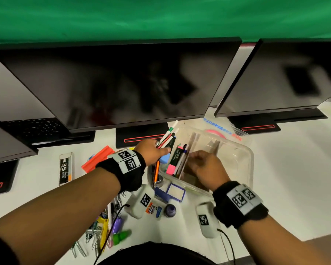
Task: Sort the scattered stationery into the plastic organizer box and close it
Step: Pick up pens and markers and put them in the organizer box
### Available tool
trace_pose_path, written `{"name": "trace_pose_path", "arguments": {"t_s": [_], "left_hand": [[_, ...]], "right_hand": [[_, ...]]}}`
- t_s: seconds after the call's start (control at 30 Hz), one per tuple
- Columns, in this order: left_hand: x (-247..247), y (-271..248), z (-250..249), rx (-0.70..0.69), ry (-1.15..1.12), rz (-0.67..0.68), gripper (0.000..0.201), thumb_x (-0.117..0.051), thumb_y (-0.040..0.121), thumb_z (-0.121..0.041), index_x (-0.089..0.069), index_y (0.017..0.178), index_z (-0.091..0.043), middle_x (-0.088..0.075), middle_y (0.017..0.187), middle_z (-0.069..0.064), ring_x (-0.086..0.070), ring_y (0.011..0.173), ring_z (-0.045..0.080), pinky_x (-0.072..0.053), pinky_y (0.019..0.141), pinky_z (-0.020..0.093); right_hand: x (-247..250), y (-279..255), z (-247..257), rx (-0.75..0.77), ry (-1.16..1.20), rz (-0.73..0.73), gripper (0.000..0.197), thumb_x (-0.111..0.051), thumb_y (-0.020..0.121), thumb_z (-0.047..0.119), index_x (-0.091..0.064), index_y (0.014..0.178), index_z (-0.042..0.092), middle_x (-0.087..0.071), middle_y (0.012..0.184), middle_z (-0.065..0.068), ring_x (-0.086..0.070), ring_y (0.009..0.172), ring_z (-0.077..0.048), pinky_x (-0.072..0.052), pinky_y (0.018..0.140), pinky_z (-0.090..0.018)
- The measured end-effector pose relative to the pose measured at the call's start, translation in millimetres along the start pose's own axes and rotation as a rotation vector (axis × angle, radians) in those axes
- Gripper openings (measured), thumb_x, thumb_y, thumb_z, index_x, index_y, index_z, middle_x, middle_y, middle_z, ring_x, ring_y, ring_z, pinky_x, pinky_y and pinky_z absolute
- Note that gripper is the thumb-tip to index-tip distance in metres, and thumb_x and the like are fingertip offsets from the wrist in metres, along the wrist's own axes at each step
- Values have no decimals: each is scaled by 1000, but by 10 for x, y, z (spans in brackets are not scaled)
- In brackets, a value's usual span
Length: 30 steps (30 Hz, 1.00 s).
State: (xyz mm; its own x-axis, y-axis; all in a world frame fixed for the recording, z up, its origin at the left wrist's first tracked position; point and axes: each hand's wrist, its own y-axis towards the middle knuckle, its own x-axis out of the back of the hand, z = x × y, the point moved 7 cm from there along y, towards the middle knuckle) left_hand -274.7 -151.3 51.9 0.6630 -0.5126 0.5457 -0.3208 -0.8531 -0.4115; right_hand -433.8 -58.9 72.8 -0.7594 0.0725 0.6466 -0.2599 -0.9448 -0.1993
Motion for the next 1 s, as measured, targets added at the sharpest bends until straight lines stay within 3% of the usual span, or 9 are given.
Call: {"name": "trace_pose_path", "arguments": {"t_s": [0.1, 0.2, 0.27, 0.33, 0.47, 0.57, 0.73, 1.0], "left_hand": [[-81, 78, -151, -17, 92, -11, 29, -59, 87, -38, -66, 88, -10, -60, 76, 6, -57, 69, 21, -42, 59, 26], [-169, 140, -300, -11, 278, -27, 33, -57, 88, -42, -57, 82, -9, -54, 75, 7, -52, 72, 21, -38, 58, 26], [-254, 200, -353, 8, 351, -20, 35, -58, 87, -43, -55, 75, -9, -52, 68, 4, -53, 71, 22, -37, 55, 25], [-333, 262, -410, 16, 394, -12, 31, -62, 84, -40, -62, 87, -9, -61, 77, 5, -62, 79, 26, -42, 58, 25], [-419, 291, -539, 0, 518, -65, 32, -60, 88, -31, -63, 104, -4, -67, 101, 13, -66, 94, 29, -43, 65, 29], [-534, 300, -518, -3, 588, -31, 29, -58, 90, -23, -61, 107, -1, -68, 104, 13, -66, 95, 29, -46, 68, 29], [-592, 281, -420, 26, 679, 41, 32, -60, 90, -19, -57, 118, -2, -64, 119, 15, -62, 110, 29, -50, 87, 31], [-556, 196, -352, -22, 736, 109, 23, -58, 89, -15, -64, 106, 0, -67, 110, 14, -64, 101, 28, -50, 82, 31]], "right_hand": [[-31, -219, -192, 145, -286, 81, 28, -65, 82, 26, -67, 108, 17, -66, 104, 0, -57, 93, -14, -36, 75, -16], [-173, -339, -416, 208, -449, 177, 45, -64, 76, 49, -63, 110, 20, -62, 107, 0, -51, 110, -20, -40, 85, -23], [-259, -399, -490, 239, -531, 238, 52, -60, 78, 54, -59, 118, 22, -61, 116, 1, -40, 124, -19, -39, 100, -29], [-306, -420, -510, 281, -593, 259, 49, -56, 83, 47, -55, 124, 20, -59, 123, 1, -34, 129, -19, -34, 106, -28], [-316, -391, -492, 354, -573, 216, 32, -45, 93, 28, -57, 120, 18, -62, 119, 0, -40, 123, -18, -35, 101, -25], [-303, -396, -496, 361, -571, 196, 28, -41, 95, 30, -58, 116, 20, -64, 112, 2, -44, 113, -16, -40, 91, -26], [-310, -397, -500, 364, -597, 175, 26, -39, 96, 31, -58, 111, 20, -64, 108, 2, -45, 108, -15, -43, 85, -28], [-300, -406, -464, 373, -594, 154, 23, -39, 96, 30, -57, 105, 20, -64, 103, 1, -47, 104, -18, -42, 80, -28]]}}
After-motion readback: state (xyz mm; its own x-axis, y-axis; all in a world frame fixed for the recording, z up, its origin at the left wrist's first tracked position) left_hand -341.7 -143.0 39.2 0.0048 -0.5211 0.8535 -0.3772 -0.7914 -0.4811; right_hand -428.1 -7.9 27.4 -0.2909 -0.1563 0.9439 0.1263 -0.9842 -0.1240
